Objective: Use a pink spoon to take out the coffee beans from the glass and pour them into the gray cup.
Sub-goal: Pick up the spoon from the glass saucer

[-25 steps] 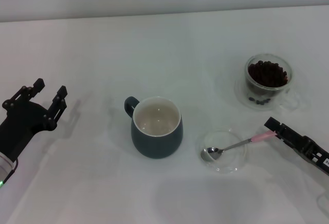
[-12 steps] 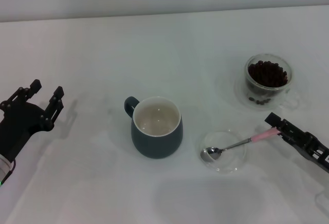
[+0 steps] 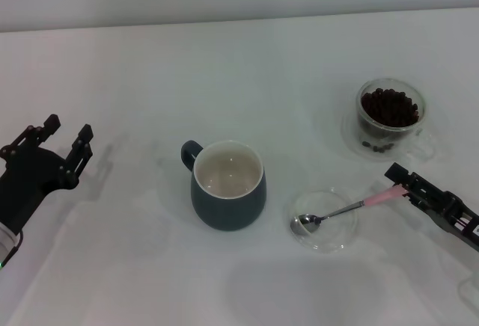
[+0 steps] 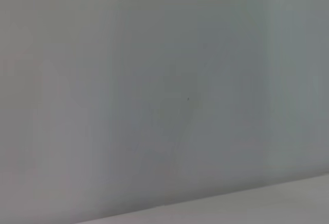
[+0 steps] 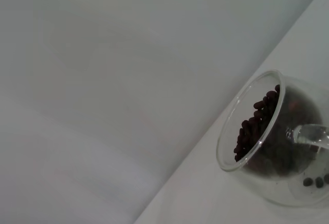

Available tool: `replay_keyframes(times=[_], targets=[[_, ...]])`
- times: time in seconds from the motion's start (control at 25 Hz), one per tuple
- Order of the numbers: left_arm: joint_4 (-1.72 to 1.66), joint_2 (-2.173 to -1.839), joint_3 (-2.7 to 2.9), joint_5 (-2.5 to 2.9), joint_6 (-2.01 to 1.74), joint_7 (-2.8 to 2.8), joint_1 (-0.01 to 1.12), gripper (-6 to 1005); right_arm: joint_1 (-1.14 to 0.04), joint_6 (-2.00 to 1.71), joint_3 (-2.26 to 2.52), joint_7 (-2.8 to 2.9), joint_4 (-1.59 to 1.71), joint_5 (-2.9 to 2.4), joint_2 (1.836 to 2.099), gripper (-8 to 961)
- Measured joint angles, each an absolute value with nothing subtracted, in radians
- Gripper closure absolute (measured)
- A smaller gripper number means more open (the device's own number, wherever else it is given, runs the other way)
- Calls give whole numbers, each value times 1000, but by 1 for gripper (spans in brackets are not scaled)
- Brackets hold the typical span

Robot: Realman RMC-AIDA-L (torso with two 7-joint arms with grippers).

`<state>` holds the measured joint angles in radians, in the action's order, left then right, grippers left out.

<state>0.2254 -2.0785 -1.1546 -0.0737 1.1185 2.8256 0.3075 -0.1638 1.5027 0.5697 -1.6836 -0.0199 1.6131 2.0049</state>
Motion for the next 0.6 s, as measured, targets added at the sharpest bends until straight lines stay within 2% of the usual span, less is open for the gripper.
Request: replay_keyframes(times=[0.32,0.44,0.6], targets=[[224,-2078,-1164,-74,1118,2826,310,471,-169,1488,582,-1663,-12,1612,2003,183],[224,-2078,-1164,-74,1118,2826,310,471,-170,1484,580,-1660,-12,1612,2003,444],[216,-2079,-1172,-75,1118,2826,312,470,-170,1483,576,-1660,-12,1615,2003,588]])
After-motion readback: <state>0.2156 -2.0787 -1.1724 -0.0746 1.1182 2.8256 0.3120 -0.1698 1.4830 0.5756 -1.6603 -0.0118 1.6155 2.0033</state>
